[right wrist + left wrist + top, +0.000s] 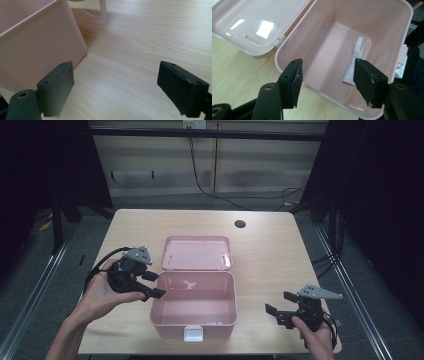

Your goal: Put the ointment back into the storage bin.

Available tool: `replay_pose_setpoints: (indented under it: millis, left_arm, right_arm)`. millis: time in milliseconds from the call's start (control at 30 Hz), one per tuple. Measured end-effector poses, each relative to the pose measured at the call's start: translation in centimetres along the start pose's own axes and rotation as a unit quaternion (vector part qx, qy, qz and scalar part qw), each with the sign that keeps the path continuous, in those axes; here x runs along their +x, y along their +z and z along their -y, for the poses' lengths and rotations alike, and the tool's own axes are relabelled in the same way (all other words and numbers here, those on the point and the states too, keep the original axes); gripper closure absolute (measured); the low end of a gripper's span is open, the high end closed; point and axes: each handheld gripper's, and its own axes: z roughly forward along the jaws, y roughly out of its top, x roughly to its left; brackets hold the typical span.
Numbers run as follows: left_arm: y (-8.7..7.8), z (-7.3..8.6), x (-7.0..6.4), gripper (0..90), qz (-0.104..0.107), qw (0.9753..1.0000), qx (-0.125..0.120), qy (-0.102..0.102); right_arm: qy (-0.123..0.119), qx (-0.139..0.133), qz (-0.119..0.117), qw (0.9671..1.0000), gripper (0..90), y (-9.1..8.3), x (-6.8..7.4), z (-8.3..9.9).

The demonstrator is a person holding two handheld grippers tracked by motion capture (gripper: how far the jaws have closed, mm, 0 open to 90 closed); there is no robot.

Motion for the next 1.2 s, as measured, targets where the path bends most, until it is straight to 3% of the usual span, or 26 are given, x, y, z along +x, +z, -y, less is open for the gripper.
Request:
replay_pose_setpoints:
  millis: [167, 567, 767, 933, 1000, 1100, 1200]
  left_arm:
    - [-0.3, 1.1, 0.5, 40.5, -0.001, 0.9994, -0.022, -0.025]
    - [-0.6, 4.0, 2.2, 39.4, -0.014, 0.9971, -0.041, -0.063]
    - [-0.7, 5.3, 2.7, 39.4, -0.030, 0.9958, -0.044, -0.075]
    - [-0.3, 6.9, 2.6, 39.2, -0.061, 0.9937, -0.058, -0.074]
    - [-0.2, 7.5, 2.9, 36.9, -0.055, 0.9929, -0.066, -0.083]
    - [-0.1, 8.4, 3.1, 36.6, -0.073, 0.9906, -0.069, -0.093]
    - [0.2, 9.1, 3.2, 36.6, -0.071, 0.9901, -0.069, -0.100]
  right_arm:
    - [0.000, 0.001, 0.000, 1.0000, 13.3, 0.0, 0.0, 0.0]
    - [0.001, 0.003, 0.000, 1.0000, 13.3, 0.1, 0.0, 0.0]
    - [0.000, 0.005, 0.000, 1.0000, 13.3, 0.1, 0.1, 0.0]
    - [0.001, 0.006, 0.000, 1.0000, 13.3, 0.1, 0.0, 0.0]
    - [0.001, 0.006, 0.001, 1.0000, 13.3, 0.1, 0.0, 0.0]
    - [0.000, 0.007, 0.000, 1.0000, 13.3, 0.1, 0.0, 0.0]
    - [0.001, 0.008, 0.001, 1.0000, 13.3, 0.2, 0.0, 0.0]
